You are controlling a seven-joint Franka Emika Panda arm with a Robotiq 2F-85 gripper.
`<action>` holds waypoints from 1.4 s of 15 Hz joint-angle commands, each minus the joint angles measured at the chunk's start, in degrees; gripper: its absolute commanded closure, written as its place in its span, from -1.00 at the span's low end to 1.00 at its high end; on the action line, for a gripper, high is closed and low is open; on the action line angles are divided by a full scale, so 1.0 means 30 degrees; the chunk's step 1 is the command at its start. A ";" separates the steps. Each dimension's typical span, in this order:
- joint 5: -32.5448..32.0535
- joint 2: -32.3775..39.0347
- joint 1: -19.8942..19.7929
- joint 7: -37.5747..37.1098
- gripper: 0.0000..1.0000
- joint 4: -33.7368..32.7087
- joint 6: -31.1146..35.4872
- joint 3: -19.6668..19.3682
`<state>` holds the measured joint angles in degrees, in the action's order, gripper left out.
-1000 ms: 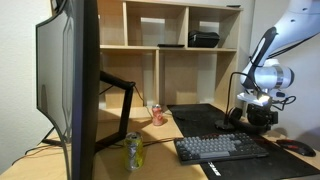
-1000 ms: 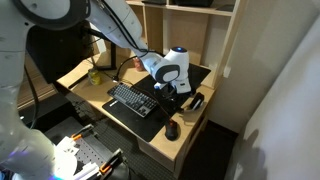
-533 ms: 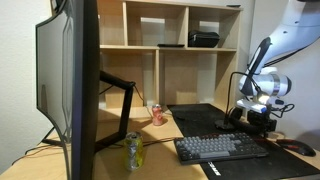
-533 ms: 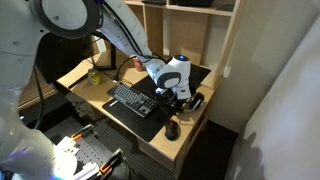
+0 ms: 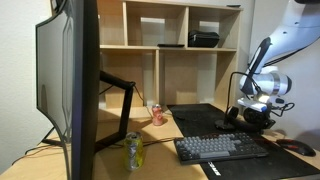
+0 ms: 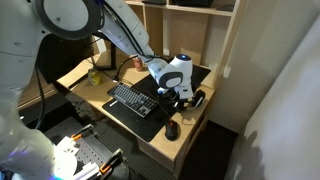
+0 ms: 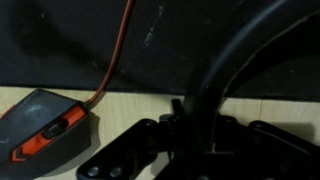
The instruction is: Hang the headphones behind the monitor
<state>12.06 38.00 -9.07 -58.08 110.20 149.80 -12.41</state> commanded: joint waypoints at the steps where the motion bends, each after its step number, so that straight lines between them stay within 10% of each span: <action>1: 0.0502 -0.0370 -0.0548 0.1277 0.96 -0.0348 -0.0977 0.0155; 12: 0.3650 -0.6337 -0.3561 0.7385 0.90 -0.0954 -0.9990 -0.0076; 20: 0.4384 -1.3369 -0.2205 1.0693 0.90 0.0174 -1.3248 -0.0077; 21: 0.4705 -1.1067 -0.2486 0.9994 0.59 -0.1378 -1.3732 -0.0419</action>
<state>26.09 4.48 -17.20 -28.13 106.44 108.93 -12.78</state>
